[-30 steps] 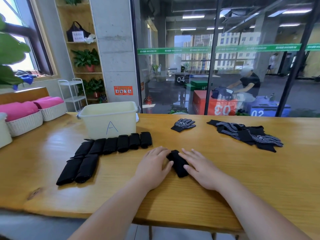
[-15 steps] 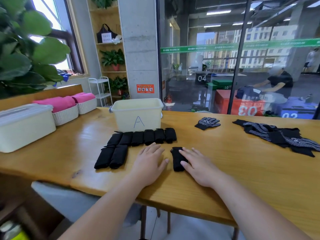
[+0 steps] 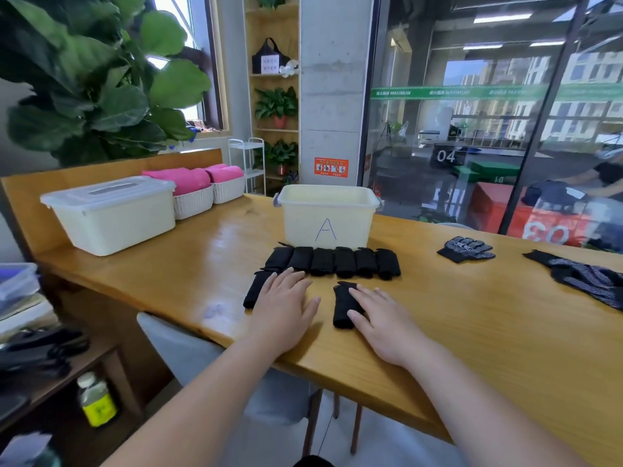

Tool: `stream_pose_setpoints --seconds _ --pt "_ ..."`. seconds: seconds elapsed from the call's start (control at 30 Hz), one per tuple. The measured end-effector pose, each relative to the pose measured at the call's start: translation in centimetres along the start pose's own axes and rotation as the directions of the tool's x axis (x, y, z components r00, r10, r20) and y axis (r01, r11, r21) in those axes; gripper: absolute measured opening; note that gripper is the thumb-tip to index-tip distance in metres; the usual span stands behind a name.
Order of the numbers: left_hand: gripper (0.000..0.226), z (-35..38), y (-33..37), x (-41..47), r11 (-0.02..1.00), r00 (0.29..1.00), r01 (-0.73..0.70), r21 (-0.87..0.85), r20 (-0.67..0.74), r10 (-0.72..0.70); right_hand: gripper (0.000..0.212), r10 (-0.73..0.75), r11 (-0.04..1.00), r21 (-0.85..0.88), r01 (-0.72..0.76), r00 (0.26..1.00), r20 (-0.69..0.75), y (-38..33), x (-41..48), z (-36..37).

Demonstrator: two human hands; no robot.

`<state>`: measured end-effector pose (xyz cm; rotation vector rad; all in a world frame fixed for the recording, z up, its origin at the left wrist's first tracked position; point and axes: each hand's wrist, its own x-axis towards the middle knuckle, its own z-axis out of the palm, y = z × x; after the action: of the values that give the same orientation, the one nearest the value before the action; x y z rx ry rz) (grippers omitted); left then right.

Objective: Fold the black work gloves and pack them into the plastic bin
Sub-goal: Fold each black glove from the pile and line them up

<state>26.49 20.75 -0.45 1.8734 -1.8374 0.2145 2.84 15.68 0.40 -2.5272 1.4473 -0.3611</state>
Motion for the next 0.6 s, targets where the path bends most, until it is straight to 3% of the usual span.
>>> stream_pose_setpoints --seconds 0.2,0.6 --pt "0.053 -0.1 -1.9 0.2 0.993 0.993 0.112 -0.033 0.027 -0.111 0.063 -0.011 1.0 -0.016 0.011 1.0 -0.022 -2.6 2.0 1.4" --pt "0.053 0.9 -2.3 0.2 0.994 0.995 0.097 -0.058 0.029 -0.095 0.062 0.009 0.999 -0.053 -0.01 0.999 -0.037 -5.4 4.8 2.8"
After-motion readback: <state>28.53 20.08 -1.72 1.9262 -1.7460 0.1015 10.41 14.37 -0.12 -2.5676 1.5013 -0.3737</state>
